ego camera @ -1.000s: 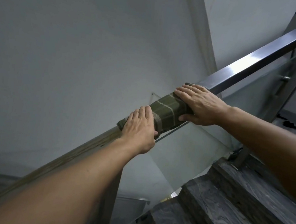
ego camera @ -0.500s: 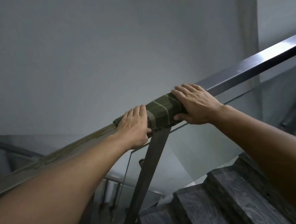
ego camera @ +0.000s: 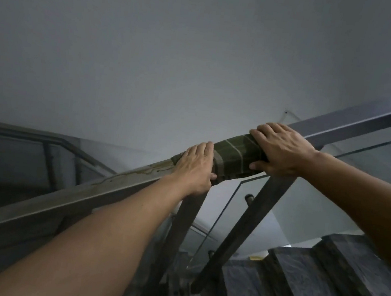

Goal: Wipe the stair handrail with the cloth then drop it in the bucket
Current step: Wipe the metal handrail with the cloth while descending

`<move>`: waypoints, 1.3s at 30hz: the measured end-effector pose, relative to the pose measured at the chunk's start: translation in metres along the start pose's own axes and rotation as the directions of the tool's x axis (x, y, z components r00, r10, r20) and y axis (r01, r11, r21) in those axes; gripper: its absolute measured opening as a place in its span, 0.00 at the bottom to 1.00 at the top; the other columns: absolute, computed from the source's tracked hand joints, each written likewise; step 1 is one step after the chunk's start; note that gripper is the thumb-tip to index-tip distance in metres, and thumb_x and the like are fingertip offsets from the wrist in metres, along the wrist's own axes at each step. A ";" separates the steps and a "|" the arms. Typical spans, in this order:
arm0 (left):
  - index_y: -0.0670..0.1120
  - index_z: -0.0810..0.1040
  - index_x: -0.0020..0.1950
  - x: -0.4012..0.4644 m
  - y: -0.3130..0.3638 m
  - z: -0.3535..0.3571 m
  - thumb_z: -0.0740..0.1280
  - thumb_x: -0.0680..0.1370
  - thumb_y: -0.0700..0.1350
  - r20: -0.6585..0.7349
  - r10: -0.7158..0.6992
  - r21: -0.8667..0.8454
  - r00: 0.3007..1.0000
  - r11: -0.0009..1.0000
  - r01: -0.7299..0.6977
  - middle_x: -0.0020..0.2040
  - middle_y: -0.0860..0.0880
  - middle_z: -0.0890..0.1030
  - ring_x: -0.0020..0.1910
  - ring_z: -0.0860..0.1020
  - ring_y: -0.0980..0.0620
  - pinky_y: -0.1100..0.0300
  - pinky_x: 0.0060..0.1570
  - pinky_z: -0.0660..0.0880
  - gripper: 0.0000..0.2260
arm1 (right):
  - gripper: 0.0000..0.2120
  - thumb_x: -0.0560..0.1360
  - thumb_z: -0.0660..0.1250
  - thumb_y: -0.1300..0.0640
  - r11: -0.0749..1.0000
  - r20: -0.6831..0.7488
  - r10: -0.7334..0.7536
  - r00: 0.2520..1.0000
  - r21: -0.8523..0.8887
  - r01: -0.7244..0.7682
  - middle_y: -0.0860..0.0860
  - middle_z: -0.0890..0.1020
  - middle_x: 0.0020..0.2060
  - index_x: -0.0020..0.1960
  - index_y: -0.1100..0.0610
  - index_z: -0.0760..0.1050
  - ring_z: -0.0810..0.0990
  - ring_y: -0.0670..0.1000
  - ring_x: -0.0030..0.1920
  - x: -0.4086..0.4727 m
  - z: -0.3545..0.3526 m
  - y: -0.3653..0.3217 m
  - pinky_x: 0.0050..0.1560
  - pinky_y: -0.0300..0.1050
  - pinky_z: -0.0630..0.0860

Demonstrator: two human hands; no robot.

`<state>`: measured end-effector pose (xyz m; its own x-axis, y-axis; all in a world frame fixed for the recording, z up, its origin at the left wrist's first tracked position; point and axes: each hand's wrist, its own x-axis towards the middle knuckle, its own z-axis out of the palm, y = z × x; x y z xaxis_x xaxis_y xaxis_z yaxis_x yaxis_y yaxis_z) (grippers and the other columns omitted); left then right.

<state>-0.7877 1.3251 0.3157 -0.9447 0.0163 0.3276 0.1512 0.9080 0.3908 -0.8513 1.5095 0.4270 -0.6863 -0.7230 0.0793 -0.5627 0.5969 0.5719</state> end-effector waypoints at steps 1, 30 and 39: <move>0.42 0.50 0.76 -0.006 -0.008 0.000 0.68 0.76 0.49 0.002 -0.008 0.002 1.000 1.000 0.008 0.75 0.42 0.60 0.74 0.60 0.43 0.50 0.74 0.56 0.36 | 0.39 0.69 0.65 0.33 1.000 -0.002 -0.007 1.000 0.007 0.007 0.56 0.73 0.66 0.71 0.55 0.62 0.71 0.57 0.66 0.003 0.000 -0.010 0.70 0.54 0.65; 0.42 0.55 0.74 -0.115 -0.198 0.010 0.71 0.73 0.48 0.060 -0.107 0.004 0.992 0.994 0.107 0.72 0.43 0.63 0.72 0.62 0.44 0.50 0.73 0.58 0.35 | 0.37 0.68 0.59 0.31 0.993 0.048 -0.115 0.992 0.040 0.114 0.58 0.77 0.58 0.66 0.57 0.66 0.76 0.59 0.58 0.078 0.004 -0.220 0.63 0.57 0.72; 0.44 0.58 0.73 -0.152 -0.269 0.011 0.70 0.73 0.53 0.078 -0.139 -0.032 0.987 0.989 0.142 0.70 0.44 0.66 0.69 0.65 0.45 0.51 0.69 0.62 0.35 | 0.35 0.69 0.57 0.31 0.986 -0.001 -0.160 0.987 0.045 0.160 0.58 0.78 0.56 0.62 0.58 0.68 0.78 0.59 0.54 0.101 0.009 -0.294 0.59 0.56 0.74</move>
<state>-0.6884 1.0833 0.1512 -0.9763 -0.0773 0.2021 0.0250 0.8874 0.4603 -0.7593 1.2636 0.2597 -0.5869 -0.8096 -0.0122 -0.6853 0.4886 0.5400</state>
